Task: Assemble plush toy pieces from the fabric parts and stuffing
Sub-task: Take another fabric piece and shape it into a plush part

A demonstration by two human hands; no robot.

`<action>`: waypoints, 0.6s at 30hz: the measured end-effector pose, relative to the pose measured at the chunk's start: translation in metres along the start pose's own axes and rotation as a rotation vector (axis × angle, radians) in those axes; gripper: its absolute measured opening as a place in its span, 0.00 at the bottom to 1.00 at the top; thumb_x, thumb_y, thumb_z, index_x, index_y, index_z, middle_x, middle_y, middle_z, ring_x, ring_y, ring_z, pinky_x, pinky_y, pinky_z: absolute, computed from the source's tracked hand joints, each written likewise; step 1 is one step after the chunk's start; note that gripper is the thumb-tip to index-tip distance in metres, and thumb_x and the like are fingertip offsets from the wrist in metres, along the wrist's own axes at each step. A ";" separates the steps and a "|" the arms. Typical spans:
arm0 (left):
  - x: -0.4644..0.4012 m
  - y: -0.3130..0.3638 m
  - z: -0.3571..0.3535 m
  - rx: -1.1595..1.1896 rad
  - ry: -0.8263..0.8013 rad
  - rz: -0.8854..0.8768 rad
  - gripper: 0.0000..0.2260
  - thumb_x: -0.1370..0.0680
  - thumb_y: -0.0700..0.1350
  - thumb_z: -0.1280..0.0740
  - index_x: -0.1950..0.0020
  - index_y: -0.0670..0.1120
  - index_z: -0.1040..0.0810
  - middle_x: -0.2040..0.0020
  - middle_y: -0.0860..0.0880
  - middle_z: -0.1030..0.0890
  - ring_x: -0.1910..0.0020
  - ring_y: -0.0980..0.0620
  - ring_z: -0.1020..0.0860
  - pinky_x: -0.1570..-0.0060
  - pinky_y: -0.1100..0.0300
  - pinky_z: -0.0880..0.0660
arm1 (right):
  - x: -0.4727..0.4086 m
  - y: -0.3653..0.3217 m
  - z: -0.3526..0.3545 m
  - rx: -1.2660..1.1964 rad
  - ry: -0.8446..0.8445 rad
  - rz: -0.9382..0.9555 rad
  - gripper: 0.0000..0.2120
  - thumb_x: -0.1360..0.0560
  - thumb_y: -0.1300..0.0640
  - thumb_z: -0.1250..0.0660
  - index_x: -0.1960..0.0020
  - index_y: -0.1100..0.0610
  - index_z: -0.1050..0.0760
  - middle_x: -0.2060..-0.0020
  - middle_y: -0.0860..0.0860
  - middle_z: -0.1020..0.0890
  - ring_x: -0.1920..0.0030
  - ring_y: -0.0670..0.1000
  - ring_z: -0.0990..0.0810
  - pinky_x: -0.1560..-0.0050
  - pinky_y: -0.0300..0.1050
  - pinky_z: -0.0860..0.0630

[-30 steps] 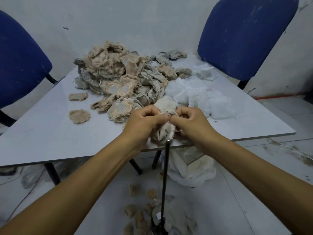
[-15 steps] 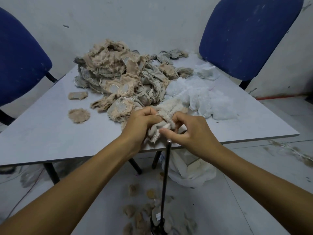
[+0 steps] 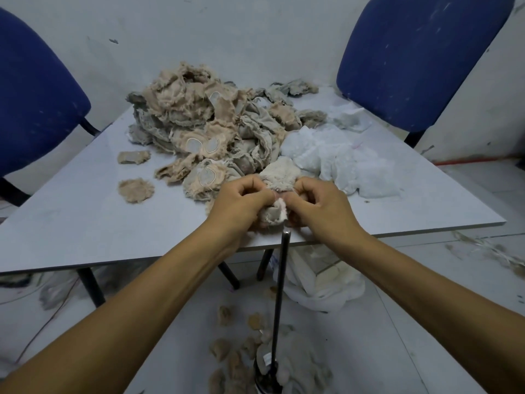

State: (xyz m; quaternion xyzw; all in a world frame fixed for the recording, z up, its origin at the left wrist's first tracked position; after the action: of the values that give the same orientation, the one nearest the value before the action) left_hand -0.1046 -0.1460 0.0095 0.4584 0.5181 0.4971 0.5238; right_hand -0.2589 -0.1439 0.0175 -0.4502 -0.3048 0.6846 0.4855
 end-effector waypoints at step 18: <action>0.015 0.004 0.002 0.183 -0.103 0.079 0.11 0.24 0.37 0.30 0.65 0.47 0.22 0.65 0.46 0.18 0.67 0.50 0.19 0.68 0.63 0.22 | -0.005 -0.004 0.000 0.055 -0.041 -0.008 0.10 0.22 0.55 0.33 0.61 0.58 0.25 0.70 0.53 0.23 0.69 0.48 0.25 0.62 0.47 0.25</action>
State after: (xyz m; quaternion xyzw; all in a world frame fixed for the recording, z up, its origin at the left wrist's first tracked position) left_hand -0.1033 -0.1303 0.0119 0.5492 0.5154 0.4438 0.4856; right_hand -0.2562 -0.1469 0.0227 -0.4210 -0.2976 0.6999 0.4943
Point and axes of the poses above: each hand's wrist, its own x-axis away from the middle knuckle, its own z-axis out of the back of the hand, y = z × x, the point moved 6 cm from there along -x, towards the middle knuckle
